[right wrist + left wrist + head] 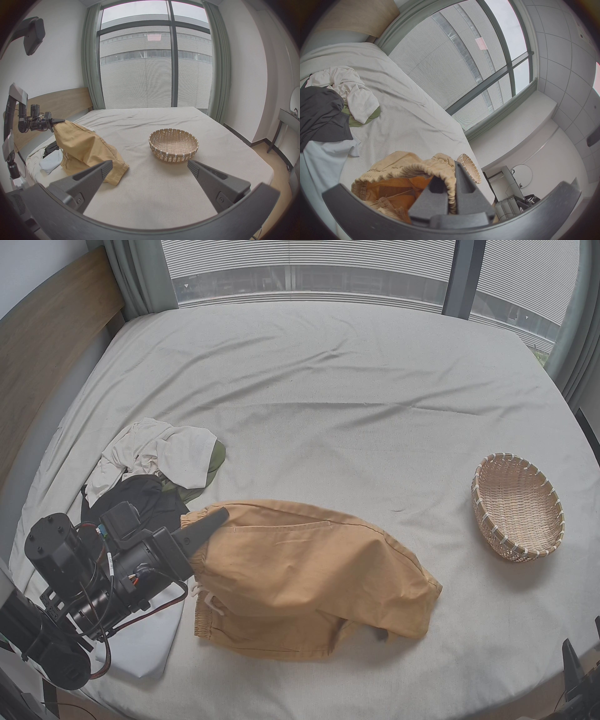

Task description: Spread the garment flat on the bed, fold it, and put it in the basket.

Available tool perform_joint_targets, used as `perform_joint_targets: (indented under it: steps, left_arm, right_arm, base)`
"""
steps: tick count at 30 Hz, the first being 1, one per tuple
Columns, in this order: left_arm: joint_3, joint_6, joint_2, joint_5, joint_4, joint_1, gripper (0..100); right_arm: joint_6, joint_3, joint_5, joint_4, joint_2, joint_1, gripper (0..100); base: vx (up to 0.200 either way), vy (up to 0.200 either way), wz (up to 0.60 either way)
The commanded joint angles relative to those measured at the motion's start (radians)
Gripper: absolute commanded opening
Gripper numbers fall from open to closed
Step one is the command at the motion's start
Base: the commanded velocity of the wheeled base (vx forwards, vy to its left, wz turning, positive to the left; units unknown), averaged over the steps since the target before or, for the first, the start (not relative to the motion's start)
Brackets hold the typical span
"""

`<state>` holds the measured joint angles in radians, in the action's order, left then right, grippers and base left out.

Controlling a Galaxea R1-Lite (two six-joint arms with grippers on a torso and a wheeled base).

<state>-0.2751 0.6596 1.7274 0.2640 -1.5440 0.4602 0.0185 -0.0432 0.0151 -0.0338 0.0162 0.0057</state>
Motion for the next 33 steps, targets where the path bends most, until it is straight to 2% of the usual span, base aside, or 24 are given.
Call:
perform_joint_targets:
  steps: [1, 3, 6, 7, 8, 9, 12, 17, 22, 28, 33]
  left_arm:
    - [0.002, 0.0, -0.003, 0.0, -0.001, -0.002, 0]
    - [0.002, 0.0, -0.005, 0.0, -0.001, -0.002, 0]
    - [0.001, 0.0, -0.005, 0.0, -0.001, -0.003, 0]
    - [0.001, 0.0, -0.005, 0.0, -0.001, -0.005, 0]
    - [-0.001, 0.0, -0.005, 0.0, -0.001, -0.005, 0]
    - [-0.004, 0.0, -0.005, 0.001, -0.001, -0.011, 0]
    - [-0.012, 0.0, -0.005, 0.001, -0.001, -0.035, 0]
    - [-0.024, 0.002, -0.003, 0.001, -0.001, -0.045, 0]
    - [-0.026, 0.002, 0.001, 0.0, -0.001, -0.061, 0]
    - [-0.026, 0.002, 0.003, 0.0, -0.001, -0.069, 0]
    - [-0.024, 0.002, 0.0, 0.0, -0.001, -0.071, 0]
  right_arm:
    - [0.009, -0.185, 0.011, -0.001, 0.091, -0.007, 100]
    - [0.012, -0.202, 0.017, 0.006, 0.128, 0.0, 100]
    - [0.097, -0.201, 0.068, 0.008, 0.257, 0.095, 100]
    - [0.193, -0.202, 0.1, -0.001, 0.314, 0.145, 100]
    - [0.232, -0.207, 0.112, -0.003, 0.34, 0.158, 100]
    - [0.31, -0.222, 0.131, -0.014, 0.426, 0.186, 100]
    - [0.377, -0.236, 0.157, -0.09, 0.576, 0.227, 100]
    - [0.4, -0.23, 0.166, -0.265, 0.826, 0.244, 100]
    - [0.405, -0.215, 0.166, -0.362, 1.065, 0.237, 100]
    - [0.406, -0.164, 0.163, -0.561, 1.251, 0.244, 100]
    - [0.411, -0.155, 0.163, -0.64, 1.36, 0.244, 100]
  base:
    - [0.0, 0.0, 0.0]
    - [0.0, 0.0, 0.0]
    - [0.0, 0.0, 0.0]
    - [0.0, 0.0, 0.0]
    - [0.0, 0.0, 0.0]
    - [0.0, 0.0, 0.0]
    - [0.0, 0.0, 0.0]
    - [0.0, 0.0, 0.0]
    - [0.0, 0.0, 0.0]
    - [0.0, 0.0, 0.0]
    - [0.0, 0.0, 0.0]
